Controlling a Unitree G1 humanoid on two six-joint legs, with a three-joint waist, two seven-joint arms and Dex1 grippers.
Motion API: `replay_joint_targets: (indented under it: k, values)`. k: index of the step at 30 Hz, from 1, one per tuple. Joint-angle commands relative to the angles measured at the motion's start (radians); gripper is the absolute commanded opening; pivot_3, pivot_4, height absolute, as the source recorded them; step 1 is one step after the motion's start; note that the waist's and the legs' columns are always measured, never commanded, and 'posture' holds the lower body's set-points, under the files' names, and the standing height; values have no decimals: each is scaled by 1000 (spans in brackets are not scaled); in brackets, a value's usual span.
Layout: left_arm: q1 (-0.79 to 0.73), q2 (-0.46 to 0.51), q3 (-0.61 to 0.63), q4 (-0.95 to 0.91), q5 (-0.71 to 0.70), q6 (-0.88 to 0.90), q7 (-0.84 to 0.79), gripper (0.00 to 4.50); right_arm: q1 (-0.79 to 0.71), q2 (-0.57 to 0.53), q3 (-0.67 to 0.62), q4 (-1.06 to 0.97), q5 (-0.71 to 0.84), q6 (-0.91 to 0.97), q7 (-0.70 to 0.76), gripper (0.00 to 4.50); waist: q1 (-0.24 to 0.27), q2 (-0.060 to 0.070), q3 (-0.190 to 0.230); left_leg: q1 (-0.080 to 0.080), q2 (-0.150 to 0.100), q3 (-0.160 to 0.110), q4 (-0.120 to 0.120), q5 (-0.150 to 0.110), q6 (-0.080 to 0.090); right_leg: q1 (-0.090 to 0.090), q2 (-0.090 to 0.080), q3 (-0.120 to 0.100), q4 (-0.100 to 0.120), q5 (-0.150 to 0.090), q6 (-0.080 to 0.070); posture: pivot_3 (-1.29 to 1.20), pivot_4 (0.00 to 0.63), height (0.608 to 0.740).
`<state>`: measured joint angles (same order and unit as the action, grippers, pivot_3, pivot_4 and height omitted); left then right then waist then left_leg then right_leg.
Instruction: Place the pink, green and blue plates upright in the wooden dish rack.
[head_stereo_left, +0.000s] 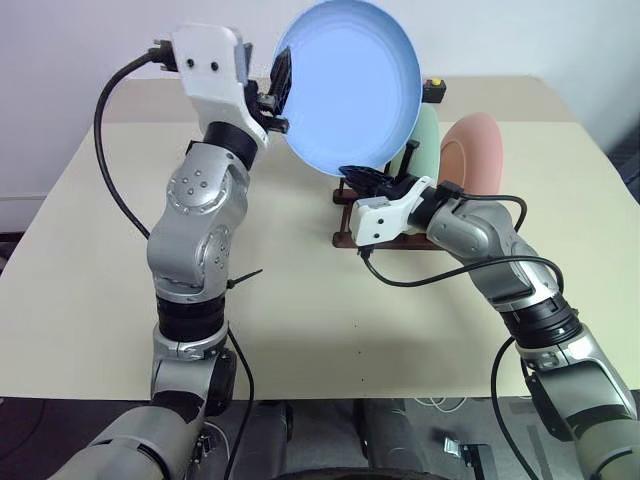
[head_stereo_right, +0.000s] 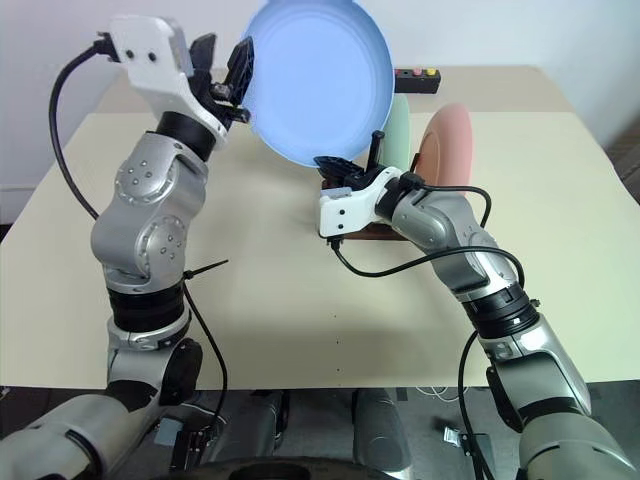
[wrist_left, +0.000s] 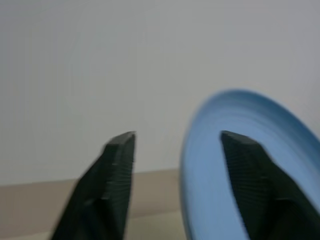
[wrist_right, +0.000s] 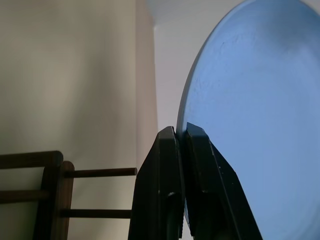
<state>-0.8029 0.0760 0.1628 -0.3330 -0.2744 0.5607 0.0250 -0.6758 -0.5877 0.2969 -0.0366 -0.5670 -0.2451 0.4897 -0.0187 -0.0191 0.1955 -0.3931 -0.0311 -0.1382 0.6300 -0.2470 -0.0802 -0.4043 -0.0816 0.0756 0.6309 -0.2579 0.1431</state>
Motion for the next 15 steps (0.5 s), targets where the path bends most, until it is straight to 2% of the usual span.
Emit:
replay_joint_targets:
  k: [1,6,10,13,15]
  values:
    - [-51,-5,107,-13,-41,-71,55,4419,-12,3,-19,-22,-5,-16,-23,0,0,0,0,0,0,0,0,0,0,0,0,0,0,0,0,0,150,740]
    - [-69,69,207,58,-27,-121,97,4419,-16,1,-22,-18,-11,-31,-32,0,0,0,0,0,0,0,0,0,0,0,0,0,0,0,0,0,150,740]
    - [-33,178,247,151,-2,-148,71,4419,-27,5,-31,-17,13,-52,-34,0,0,0,0,0,0,0,0,0,0,0,0,0,0,0,0,0,150,740]
    - [59,286,235,224,43,-184,-7,4419,-53,47,-67,-47,137,-52,-13,0,-10,0,0,1,0,0,-1,0,0,0,0,0,0,0,0,0,150,740]
    - [117,325,203,245,55,-215,-63,4419,-58,91,-86,-77,242,-24,15,0,-19,0,0,1,0,0,-1,0,-1,0,0,0,1,0,0,0,150,740]
